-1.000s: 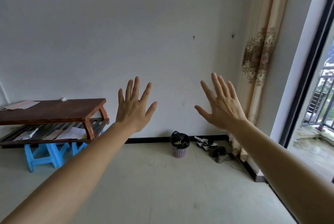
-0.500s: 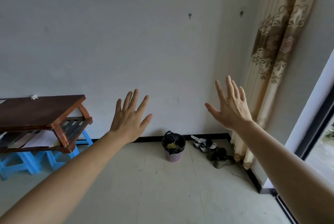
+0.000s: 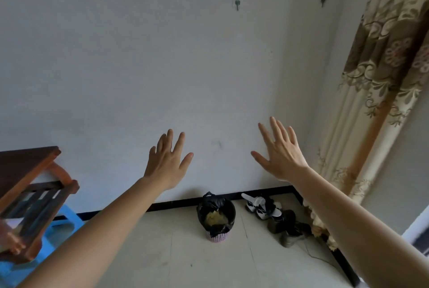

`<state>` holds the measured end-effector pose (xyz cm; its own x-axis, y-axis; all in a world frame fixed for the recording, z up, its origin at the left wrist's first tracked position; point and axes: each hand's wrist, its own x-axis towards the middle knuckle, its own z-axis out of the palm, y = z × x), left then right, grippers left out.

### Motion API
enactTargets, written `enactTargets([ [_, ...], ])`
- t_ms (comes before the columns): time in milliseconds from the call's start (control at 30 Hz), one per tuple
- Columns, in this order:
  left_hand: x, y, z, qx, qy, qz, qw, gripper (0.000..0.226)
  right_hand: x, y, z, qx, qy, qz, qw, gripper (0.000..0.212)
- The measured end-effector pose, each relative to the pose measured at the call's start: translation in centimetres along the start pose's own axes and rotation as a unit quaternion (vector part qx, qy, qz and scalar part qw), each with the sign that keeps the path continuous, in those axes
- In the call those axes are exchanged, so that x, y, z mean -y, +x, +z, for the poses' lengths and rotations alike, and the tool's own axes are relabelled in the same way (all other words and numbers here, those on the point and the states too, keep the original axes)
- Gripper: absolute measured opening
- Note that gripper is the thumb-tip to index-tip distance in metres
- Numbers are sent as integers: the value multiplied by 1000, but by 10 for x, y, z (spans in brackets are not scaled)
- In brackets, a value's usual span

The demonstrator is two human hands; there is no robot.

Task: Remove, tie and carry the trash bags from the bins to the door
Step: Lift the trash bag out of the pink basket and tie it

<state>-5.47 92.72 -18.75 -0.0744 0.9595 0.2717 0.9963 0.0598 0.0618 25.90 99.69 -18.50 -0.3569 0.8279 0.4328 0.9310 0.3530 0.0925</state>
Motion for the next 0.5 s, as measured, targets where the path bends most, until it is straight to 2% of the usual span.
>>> enactTargets([
  [367,-35,211,150,111,-22,47,992,70,-74,142,178,105,14,29,994,83],
  [500,-38,297,216,200,-28,49,978,72,-105,215,270,159,67,46,984,81],
])
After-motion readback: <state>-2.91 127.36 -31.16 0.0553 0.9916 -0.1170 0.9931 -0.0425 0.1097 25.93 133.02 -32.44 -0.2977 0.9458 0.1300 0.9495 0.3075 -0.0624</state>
